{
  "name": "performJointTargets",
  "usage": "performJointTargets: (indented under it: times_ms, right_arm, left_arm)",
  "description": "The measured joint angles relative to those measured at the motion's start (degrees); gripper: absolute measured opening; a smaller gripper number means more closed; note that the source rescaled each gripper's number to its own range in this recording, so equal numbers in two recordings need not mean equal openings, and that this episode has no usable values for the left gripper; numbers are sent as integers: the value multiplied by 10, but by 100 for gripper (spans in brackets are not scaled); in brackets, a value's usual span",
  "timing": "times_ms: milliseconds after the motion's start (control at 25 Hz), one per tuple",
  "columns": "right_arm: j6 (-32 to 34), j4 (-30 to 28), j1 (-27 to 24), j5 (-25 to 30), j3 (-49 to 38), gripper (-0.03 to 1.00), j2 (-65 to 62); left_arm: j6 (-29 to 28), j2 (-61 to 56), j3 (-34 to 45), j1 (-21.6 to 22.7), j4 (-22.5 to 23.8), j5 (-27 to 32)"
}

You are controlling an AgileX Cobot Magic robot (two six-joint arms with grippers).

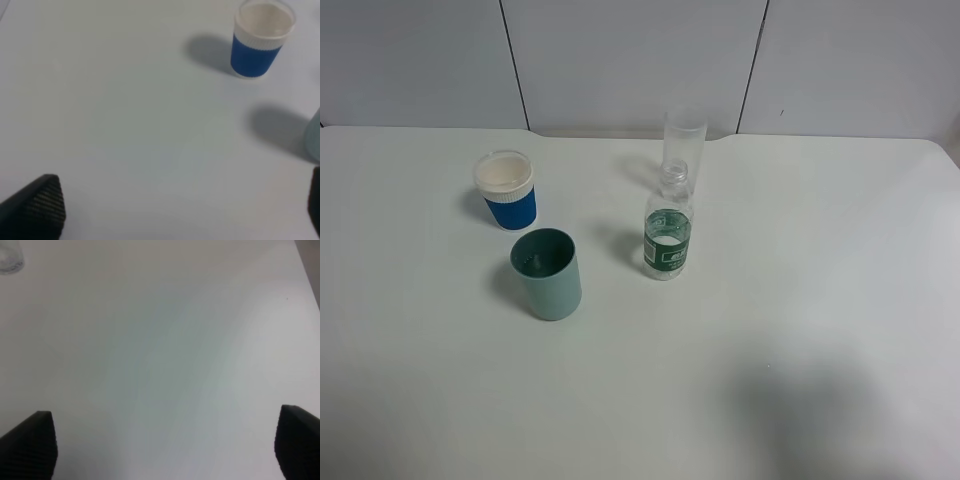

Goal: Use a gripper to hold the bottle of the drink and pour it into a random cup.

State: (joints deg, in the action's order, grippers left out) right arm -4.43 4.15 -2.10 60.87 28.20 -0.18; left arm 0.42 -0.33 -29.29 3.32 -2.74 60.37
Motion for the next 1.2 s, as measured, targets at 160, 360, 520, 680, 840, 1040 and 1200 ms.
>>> performJointTargets:
  times_ms: [160, 360, 520, 680, 840, 1040, 1200]
  right_arm:
    - [0, 0, 0, 0, 0, 91, 0]
    - [0, 0, 0, 0, 0, 91, 0]
    - [0, 0, 0, 0, 0, 91, 0]
    - [0, 0, 0, 0, 0, 91, 0]
    - [0, 0, 0, 0, 0, 91, 0]
    - [0, 0, 0, 0, 0, 91, 0]
    - [1, 0, 0, 0, 0, 91, 0]
  left_arm:
    - [0, 0, 0, 0, 0, 0]
    - [0, 0, 0, 0, 0, 0]
    - [0, 0, 0, 0, 0, 0]
    - [0, 0, 0, 0, 0, 0]
    - [0, 0, 0, 0, 0, 0]
    - [0, 0, 0, 0, 0, 0]
    - [0, 0, 0, 0, 0, 0]
